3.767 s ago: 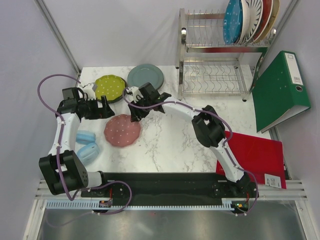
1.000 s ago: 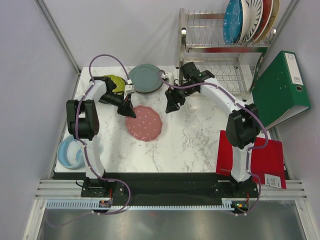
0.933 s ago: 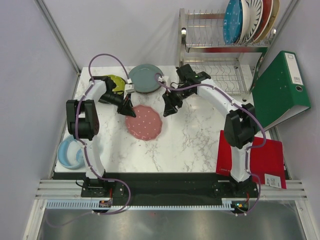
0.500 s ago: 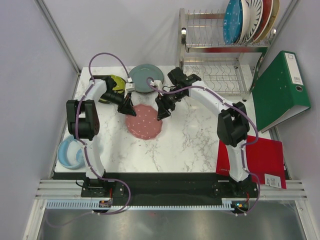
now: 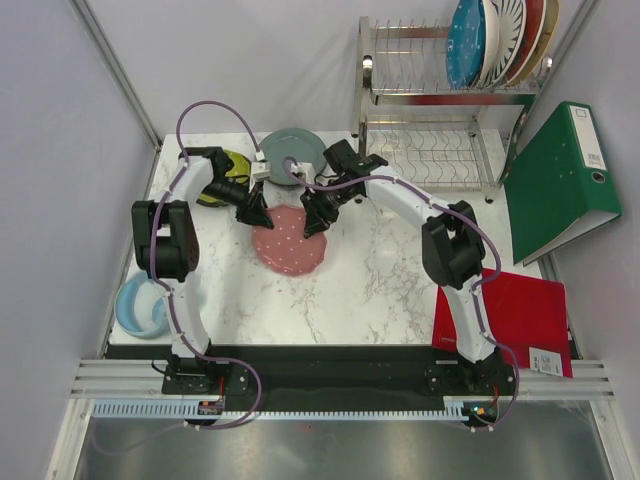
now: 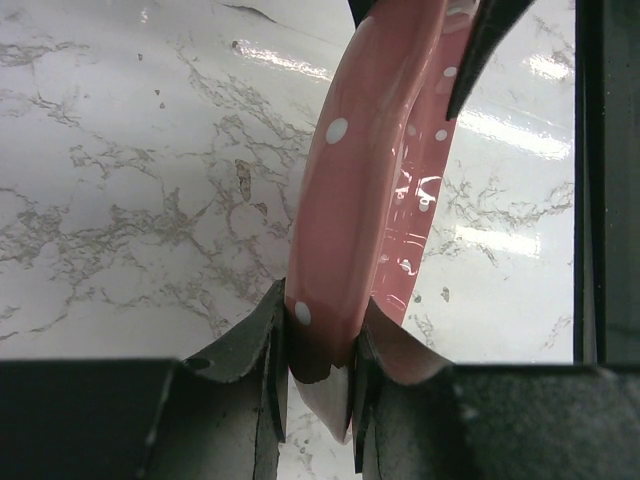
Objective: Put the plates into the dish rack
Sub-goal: Pick up the plate at the center of the board.
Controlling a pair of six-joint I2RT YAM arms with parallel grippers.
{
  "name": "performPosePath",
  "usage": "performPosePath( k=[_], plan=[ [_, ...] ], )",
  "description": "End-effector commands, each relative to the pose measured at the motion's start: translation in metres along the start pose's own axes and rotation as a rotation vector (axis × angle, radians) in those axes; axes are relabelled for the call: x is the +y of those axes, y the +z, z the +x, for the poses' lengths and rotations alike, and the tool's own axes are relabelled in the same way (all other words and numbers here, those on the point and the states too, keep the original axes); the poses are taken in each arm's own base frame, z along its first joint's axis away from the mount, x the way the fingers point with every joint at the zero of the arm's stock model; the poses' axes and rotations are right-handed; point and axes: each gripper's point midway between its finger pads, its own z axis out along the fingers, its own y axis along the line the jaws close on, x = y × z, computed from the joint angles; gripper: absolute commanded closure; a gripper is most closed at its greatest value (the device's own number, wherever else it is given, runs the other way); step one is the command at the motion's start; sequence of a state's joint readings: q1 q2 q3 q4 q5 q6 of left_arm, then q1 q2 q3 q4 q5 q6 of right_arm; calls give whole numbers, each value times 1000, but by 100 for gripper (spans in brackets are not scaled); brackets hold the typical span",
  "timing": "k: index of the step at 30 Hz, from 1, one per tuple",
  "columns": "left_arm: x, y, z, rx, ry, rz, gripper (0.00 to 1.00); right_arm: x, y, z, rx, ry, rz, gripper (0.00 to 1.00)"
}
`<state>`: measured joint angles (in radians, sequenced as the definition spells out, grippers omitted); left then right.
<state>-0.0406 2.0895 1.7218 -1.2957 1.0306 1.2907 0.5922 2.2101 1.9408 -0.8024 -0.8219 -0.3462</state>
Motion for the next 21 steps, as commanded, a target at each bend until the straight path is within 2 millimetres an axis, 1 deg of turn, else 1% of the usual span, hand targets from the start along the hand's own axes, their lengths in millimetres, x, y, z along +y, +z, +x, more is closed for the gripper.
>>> performPosePath(
  k=[1,3,5,6,7,8,9,10,11,12,13,14,15,16,17,18,19,20,21],
  plan=[
    [-21,-15,-51,-131,37,-1,98,7,-6,-28,-70,-60,-9,63],
    [-19,-14,-50,-127,33,-1,98,8,-8,-27,-69,-62,-6,70],
    [-15,-14,-49,-122,18,-9,98,11,-12,-29,-73,-68,0,73],
    [-12,-12,-46,-118,6,-14,98,12,-13,-28,-72,-68,-1,81],
    [-6,-12,-44,-105,11,-35,88,16,-17,-31,-79,-76,2,88],
    [-3,-13,-43,-99,-19,-47,76,17,-20,-33,-84,-81,6,96],
    [-1,-14,-42,-92,-29,-64,65,19,-23,-35,-88,-83,12,100],
    [2,-16,-40,-71,-32,-93,54,22,-32,-41,-104,-99,25,100],
    [12,-19,-44,-78,-20,-139,40,25,-36,-45,-110,-105,33,100],
    [12,-19,-39,-74,-33,-156,33,27,-42,-50,-122,-115,45,100],
    [11,-29,-48,-79,3,-203,24,30,-55,-57,-139,-134,81,100],
    [17,-34,-56,-99,16,-250,16,32,-62,-62,-150,-146,98,100],
    [17,-40,-57,-108,16,-280,0,34,-69,-67,-161,-160,116,100],
    [14,-50,-68,-122,43,-314,0,38,-82,-74,-182,-176,148,100],
    [12,-55,-73,-136,35,-334,0,38,-88,-77,-189,-182,167,100],
    [15,-63,-80,-146,52,-365,0,41,-95,-81,-199,-187,180,100],
    [16,-67,-83,-146,57,-387,0,45,-103,-86,-215,-199,194,100],
    [12,-73,-92,-158,68,-409,0,47,-108,-88,-221,-201,211,100],
    [13,-76,-95,-163,82,-425,0,50,-112,-92,-231,-205,220,100]
  ],
)
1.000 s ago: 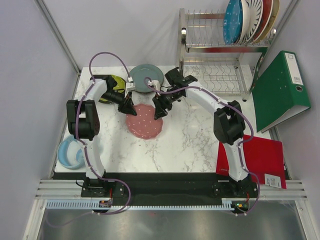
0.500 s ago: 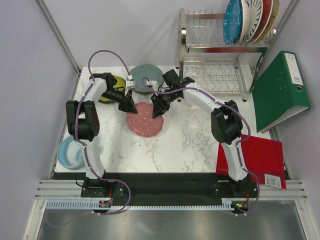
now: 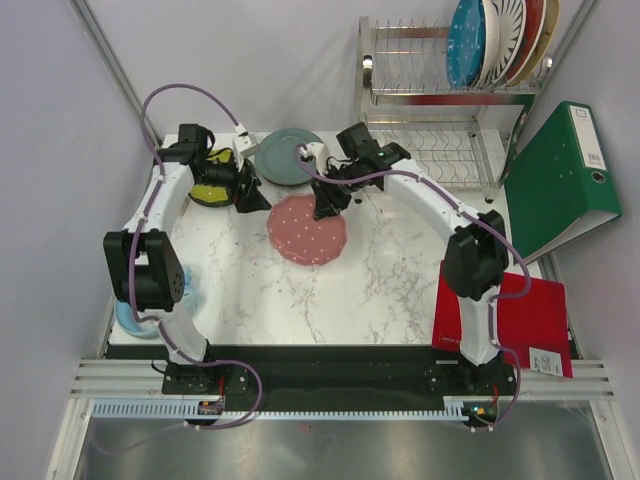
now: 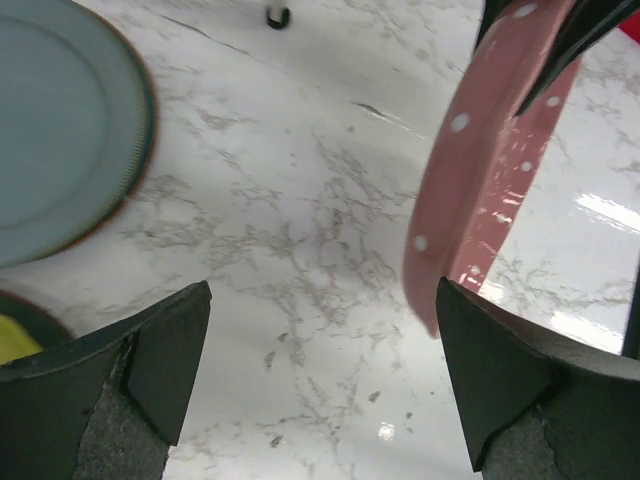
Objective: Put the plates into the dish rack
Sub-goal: Pick up the plate at the center of the board, then insert the plate into the dish rack.
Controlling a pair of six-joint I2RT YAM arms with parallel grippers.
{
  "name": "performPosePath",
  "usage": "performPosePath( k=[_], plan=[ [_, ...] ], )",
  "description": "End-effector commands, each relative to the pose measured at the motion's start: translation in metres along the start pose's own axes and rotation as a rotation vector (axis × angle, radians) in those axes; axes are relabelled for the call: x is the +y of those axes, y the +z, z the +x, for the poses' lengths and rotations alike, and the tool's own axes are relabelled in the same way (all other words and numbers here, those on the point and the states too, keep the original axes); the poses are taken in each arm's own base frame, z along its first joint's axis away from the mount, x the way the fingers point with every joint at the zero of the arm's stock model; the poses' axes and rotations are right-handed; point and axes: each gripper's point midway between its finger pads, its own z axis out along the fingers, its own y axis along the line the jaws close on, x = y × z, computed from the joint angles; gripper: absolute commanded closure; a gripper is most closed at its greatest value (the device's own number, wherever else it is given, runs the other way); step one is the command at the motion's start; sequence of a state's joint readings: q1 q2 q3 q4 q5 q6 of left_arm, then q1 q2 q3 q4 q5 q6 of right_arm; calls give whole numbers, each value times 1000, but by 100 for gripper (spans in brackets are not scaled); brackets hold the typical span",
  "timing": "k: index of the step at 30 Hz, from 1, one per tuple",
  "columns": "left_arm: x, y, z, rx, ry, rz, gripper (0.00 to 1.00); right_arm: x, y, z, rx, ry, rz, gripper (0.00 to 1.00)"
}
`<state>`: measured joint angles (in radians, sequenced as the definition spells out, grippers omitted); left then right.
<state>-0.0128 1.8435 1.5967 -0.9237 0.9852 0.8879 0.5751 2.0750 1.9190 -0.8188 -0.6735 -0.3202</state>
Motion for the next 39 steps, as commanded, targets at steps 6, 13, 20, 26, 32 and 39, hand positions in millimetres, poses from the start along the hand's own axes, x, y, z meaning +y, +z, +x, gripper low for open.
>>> performPosePath(
  k=[6,13,20,26,32,39],
  plan=[
    [0,-21,-48,-137,62,-86,0,40,-88,-90,-265,-173,83,100],
    [-29,-6,-61,-198,88,38,0,39,-86,-94,-268,-196,90,100],
    [-17,-7,-59,-115,112,-68,0,34,-86,-90,-247,-213,127,100],
    [-12,-28,-59,-102,162,-148,0,34,-84,-71,-211,-211,131,100],
    [-18,-45,-81,-141,212,-178,0,17,-88,-63,-163,-282,220,100],
    [-82,-10,-85,-189,228,56,0,25,-93,-78,-212,-302,196,100]
  ],
)
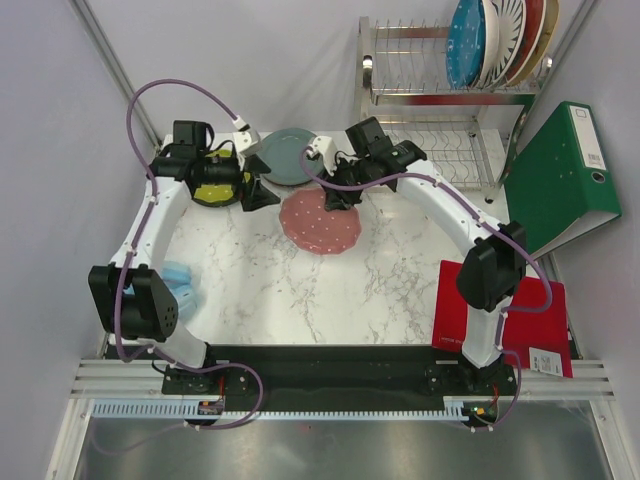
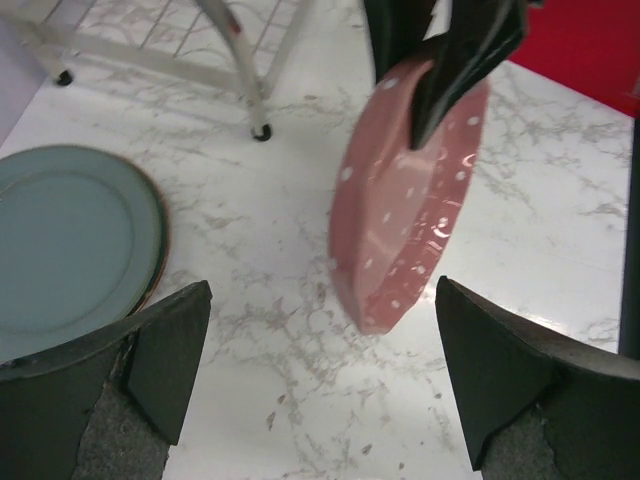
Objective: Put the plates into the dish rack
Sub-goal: Insert the plate into the dish rack.
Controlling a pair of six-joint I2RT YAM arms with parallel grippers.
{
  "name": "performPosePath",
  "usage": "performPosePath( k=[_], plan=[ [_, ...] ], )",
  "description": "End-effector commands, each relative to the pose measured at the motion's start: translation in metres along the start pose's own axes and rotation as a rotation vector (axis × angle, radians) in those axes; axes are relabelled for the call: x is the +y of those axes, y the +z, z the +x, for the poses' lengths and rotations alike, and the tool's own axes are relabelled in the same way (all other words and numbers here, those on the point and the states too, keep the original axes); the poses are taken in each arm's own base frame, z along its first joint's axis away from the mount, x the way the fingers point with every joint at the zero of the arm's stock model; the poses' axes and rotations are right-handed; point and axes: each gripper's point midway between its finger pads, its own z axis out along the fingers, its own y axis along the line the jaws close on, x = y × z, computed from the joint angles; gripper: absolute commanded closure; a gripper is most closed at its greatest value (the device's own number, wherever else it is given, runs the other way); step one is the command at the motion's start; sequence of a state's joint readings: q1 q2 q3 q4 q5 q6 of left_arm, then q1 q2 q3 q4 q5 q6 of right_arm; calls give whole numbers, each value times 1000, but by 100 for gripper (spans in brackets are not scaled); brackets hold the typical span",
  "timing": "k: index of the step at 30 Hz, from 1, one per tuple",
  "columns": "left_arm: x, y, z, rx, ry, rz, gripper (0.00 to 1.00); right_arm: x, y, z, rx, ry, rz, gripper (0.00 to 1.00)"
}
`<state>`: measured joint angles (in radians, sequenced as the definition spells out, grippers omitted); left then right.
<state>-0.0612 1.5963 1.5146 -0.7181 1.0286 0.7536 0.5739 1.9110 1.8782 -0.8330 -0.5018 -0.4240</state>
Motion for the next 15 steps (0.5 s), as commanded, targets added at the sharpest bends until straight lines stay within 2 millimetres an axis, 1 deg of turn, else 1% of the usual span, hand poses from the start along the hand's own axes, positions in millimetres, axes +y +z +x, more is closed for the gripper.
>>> performPosePath(
  k=[1,3,8,10,11,12,14,15],
  plan=[
    [-42,21,-8,-36,11,144,0,10,-42,-65,-209,-124,10,100],
    [-48,30,-7,-37,0,178,0,12,-44,-69,-219,-130,5,100],
    [-51,49,3,-23,-23,232,0,19,-53,-79,-258,-150,-10,100],
    [-49,53,4,-24,-27,243,6,19,-55,-84,-274,-152,-5,100],
    [-48,57,8,-23,-46,256,8,19,-57,-85,-280,-153,-3,100],
    [-49,57,7,-28,-50,264,16,19,-59,-87,-285,-157,0,100],
    [-46,61,8,-27,-70,272,23,22,-62,-89,-293,-166,1,100],
    [-46,62,9,-28,-74,279,28,23,-63,-90,-295,-169,-1,100]
  ],
)
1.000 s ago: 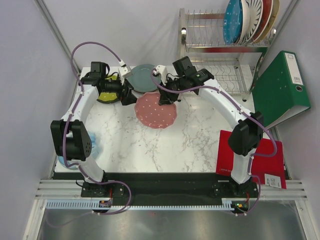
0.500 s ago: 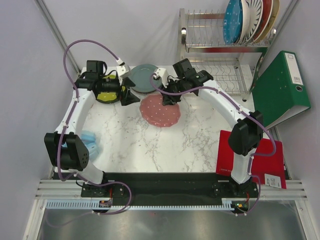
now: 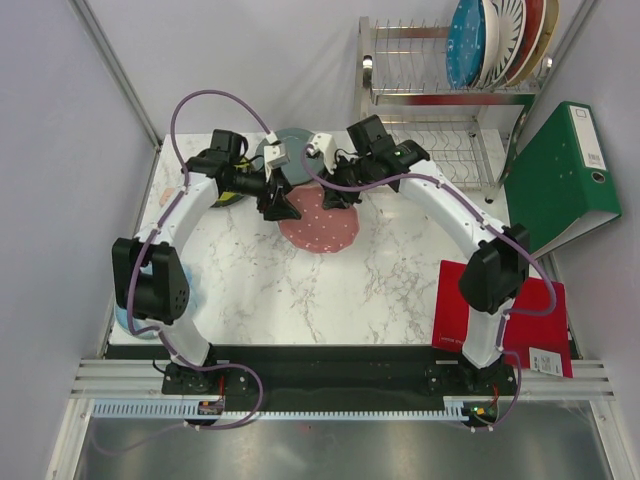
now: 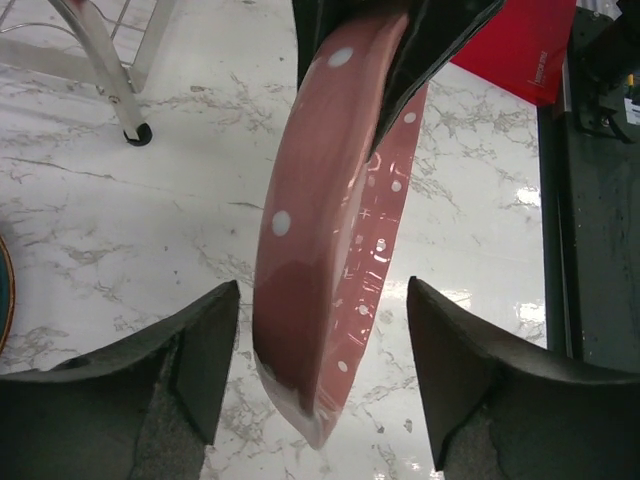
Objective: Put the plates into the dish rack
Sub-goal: Insert the plate into the dish rack.
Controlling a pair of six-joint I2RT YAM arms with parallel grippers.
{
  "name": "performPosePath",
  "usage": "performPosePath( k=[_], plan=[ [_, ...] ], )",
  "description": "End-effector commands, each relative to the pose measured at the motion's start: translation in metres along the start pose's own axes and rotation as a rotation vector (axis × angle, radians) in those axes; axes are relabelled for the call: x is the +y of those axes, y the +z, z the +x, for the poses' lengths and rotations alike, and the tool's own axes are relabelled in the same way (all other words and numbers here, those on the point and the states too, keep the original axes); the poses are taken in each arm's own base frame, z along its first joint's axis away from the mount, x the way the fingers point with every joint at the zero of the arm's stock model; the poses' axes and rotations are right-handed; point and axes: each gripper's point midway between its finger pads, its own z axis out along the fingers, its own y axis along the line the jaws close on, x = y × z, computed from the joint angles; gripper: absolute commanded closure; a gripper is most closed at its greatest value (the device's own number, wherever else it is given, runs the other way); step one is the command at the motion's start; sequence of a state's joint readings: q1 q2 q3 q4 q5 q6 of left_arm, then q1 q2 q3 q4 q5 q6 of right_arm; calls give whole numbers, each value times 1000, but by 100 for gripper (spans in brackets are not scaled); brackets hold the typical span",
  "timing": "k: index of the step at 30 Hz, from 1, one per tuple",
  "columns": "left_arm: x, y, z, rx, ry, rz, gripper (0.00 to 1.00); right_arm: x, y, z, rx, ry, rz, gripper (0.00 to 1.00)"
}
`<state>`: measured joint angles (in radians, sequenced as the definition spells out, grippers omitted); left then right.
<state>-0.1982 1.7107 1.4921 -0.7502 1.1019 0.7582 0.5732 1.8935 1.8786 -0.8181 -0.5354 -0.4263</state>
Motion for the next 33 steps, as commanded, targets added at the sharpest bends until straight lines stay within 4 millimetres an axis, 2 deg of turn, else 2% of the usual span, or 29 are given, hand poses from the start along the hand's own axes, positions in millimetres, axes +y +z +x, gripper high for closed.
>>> performPosePath(
  k=[1,2,3,4,5,6,7,8,9,12,15,18,33],
  plan=[
    [-1,3,-15,-45,26,49,30,18,-53,-81,-252,-151,13,100],
    [-1,5,-16,-55,20,66,43,19,-54,-81,-256,-151,12,100],
    [-2,4,-20,-62,23,77,63,20,-53,-81,-256,-148,7,100],
    [-5,5,-22,-72,20,98,92,21,-51,-78,-250,-142,1,100],
    [-3,7,-20,-72,26,114,97,22,-49,-75,-244,-135,-7,100],
    [-7,5,-24,-71,16,128,98,23,-46,-72,-233,-125,-10,100],
    [-7,5,-24,-69,5,137,98,22,-45,-67,-217,-99,-6,91],
    [-5,6,-22,-65,-1,142,98,21,-46,-64,-211,-86,-6,77],
    [-7,5,-23,-58,-11,147,98,22,-44,-56,-198,-67,-22,58],
    [-7,4,-22,-51,-6,145,98,22,-47,-37,-171,-8,-58,47],
    [-6,4,-22,-49,-4,143,98,24,-50,-27,-160,15,-76,44],
    [-5,4,-22,-48,-10,144,98,24,-52,-27,-164,22,-80,42],
    [-13,-4,-45,-91,32,150,98,8,-39,-2,-163,186,-207,44]
  ],
)
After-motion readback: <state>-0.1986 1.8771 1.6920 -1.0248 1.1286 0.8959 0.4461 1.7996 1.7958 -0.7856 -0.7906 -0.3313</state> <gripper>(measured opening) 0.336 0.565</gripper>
